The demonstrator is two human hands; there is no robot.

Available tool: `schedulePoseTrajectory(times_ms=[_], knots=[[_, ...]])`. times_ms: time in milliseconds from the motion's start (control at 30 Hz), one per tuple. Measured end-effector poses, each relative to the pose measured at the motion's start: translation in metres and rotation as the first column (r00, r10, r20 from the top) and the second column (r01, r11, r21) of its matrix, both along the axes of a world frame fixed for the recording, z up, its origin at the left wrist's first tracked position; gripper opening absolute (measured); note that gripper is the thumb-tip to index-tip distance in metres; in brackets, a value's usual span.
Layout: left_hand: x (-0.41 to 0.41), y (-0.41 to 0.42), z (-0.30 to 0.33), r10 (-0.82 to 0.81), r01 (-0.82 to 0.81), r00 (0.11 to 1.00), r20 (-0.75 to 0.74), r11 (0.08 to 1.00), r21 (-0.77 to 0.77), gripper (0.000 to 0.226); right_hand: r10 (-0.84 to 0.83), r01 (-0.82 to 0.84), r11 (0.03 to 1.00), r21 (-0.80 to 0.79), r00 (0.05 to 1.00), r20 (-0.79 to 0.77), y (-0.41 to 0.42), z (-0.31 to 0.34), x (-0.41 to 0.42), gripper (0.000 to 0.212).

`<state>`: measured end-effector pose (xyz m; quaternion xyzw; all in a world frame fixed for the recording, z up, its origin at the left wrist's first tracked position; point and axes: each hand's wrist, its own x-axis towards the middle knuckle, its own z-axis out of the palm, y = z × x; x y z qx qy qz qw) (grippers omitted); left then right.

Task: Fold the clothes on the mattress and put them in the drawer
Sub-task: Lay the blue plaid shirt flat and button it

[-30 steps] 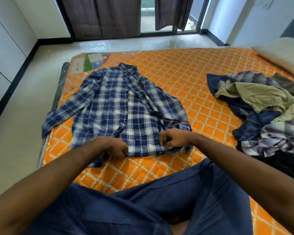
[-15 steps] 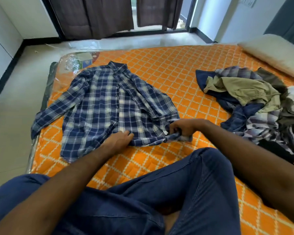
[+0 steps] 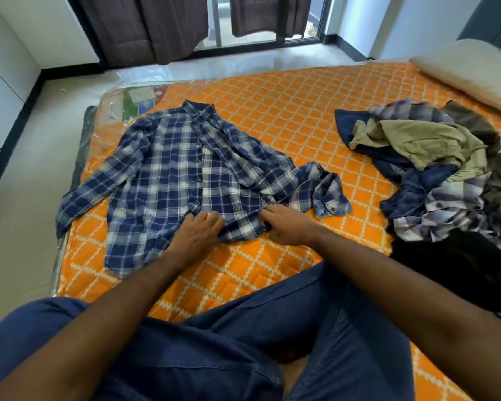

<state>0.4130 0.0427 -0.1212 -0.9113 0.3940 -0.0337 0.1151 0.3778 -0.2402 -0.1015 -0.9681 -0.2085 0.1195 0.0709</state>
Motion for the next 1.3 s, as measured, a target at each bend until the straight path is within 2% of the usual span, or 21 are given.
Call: schedulePoseTrajectory(times_ms=[33,133,200,300,367,467,567,633,733,833,900,967,1033,1100,1167,1233,1267,1300], knots=[[-0.003,0.000,-0.001,-0.085,0.085,0.995,0.055,0.996,-0.001,0.042,-0.012,0.012,0.999,-0.033,1.000,0.014,0.004,-0.008,0.002,0.044],[-0.013,-0.002,-0.007,-0.211,0.213,0.977,-0.034,0.975,0.068,0.033,-0.062,0.075,0.994,-0.082,0.987,0.150,0.007,-0.021,0.011,0.046],[-0.022,-0.005,-0.007,-0.148,0.157,0.984,-0.102,0.984,0.090,0.033,-0.022,0.046,0.995,-0.092,0.969,0.246,0.008,-0.025,0.015,0.045],[-0.027,-0.009,-0.007,0.054,-0.060,0.984,-0.169,0.998,-0.035,0.035,0.047,-0.020,0.996,-0.086,0.945,0.323,0.010,-0.030,0.020,0.039],[-0.023,-0.014,-0.008,0.144,-0.169,0.971,-0.188,0.978,-0.120,0.039,0.010,-0.008,1.000,-0.008,0.963,0.270,0.013,-0.030,0.025,0.032],[-0.015,-0.023,-0.012,0.267,-0.306,0.937,-0.225,0.939,-0.159,0.055,-0.043,0.022,0.991,0.130,0.985,0.166,0.017,-0.028,0.032,0.016],[-0.011,-0.038,-0.014,0.380,-0.417,0.902,-0.203,0.890,-0.183,0.067,-0.056,0.058,0.915,0.399,0.998,-0.015,0.019,-0.015,0.035,0.012],[-0.011,-0.050,-0.015,0.441,-0.485,0.874,-0.205,0.825,-0.291,0.063,-0.044,0.104,0.831,0.546,0.992,-0.121,0.016,0.000,0.032,0.013],[-0.010,-0.065,-0.010,0.483,-0.506,0.859,-0.172,0.744,-0.436,0.045,-0.061,0.125,0.763,0.634,0.991,-0.122,0.012,0.020,0.022,0.011],[-0.004,-0.063,0.002,0.440,-0.401,0.896,-0.053,0.755,-0.519,0.031,-0.106,0.151,0.710,0.688,0.989,-0.107,0.008,0.033,0.014,0.014],[0.002,-0.054,0.009,0.354,-0.304,0.935,-0.012,0.785,-0.541,0.024,-0.112,0.177,0.692,0.699,0.984,-0.139,0.006,0.041,0.010,0.017],[0.007,-0.038,0.015,0.256,-0.217,0.967,0.003,0.826,-0.520,0.020,-0.081,0.173,0.720,0.672,0.983,-0.166,0.007,0.048,0.009,0.018],[0.010,-0.019,0.015,0.194,-0.155,0.980,0.050,0.893,-0.423,0.021,-0.045,0.171,0.752,0.637,0.977,-0.209,0.011,0.051,0.010,0.017],[0.010,-0.001,0.014,0.183,-0.142,0.979,0.084,0.923,-0.357,0.018,0.000,0.192,0.737,0.649,0.959,-0.284,0.017,0.052,0.008,0.019],[0.008,0.012,0.017,0.153,-0.112,0.985,0.075,0.914,-0.389,0.020,0.049,0.227,0.691,0.686,0.932,-0.358,0.021,0.051,0.005,0.023],[0.004,0.019,0.025,0.007,-0.024,0.999,-0.045,0.921,-0.390,0.018,0.103,0.236,0.688,0.686,0.904,-0.414,0.023,0.052,0.001,0.028],[0.002,0.021,0.030,-0.070,-0.001,0.978,-0.196,0.939,-0.343,0.016,0.127,0.213,0.727,0.653,0.893,-0.432,0.022,0.053,0.000,0.030],[-0.001,0.022,0.033,-0.087,-0.012,0.913,-0.398,0.971,-0.238,0.014,0.141,0.172,0.791,0.588,0.883,-0.448,0.021,0.054,-0.001,0.030]])
